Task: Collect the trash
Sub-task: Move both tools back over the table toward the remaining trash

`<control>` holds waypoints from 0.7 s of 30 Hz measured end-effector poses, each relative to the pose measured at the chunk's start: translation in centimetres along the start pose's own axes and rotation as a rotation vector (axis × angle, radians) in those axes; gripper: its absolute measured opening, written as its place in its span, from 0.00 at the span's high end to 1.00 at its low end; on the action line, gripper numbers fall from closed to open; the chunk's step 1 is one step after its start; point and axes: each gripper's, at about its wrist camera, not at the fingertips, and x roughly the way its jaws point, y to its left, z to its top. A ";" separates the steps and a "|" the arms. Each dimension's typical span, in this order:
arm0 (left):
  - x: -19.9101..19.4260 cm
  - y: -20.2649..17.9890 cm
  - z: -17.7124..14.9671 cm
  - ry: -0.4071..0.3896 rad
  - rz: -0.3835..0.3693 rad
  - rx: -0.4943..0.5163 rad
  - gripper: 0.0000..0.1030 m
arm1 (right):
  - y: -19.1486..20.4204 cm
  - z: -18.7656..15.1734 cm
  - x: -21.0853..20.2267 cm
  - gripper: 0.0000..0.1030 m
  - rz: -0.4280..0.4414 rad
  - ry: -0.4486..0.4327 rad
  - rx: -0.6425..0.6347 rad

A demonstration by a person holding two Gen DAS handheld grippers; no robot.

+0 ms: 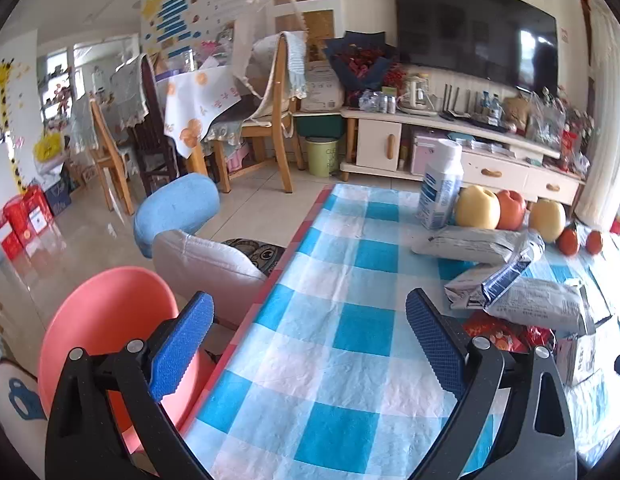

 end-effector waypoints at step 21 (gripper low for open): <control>-0.2 -7.3 -1.3 0.009 -0.156 0.161 0.07 | -10.8 0.2 -3.4 0.08 -0.102 -0.104 0.225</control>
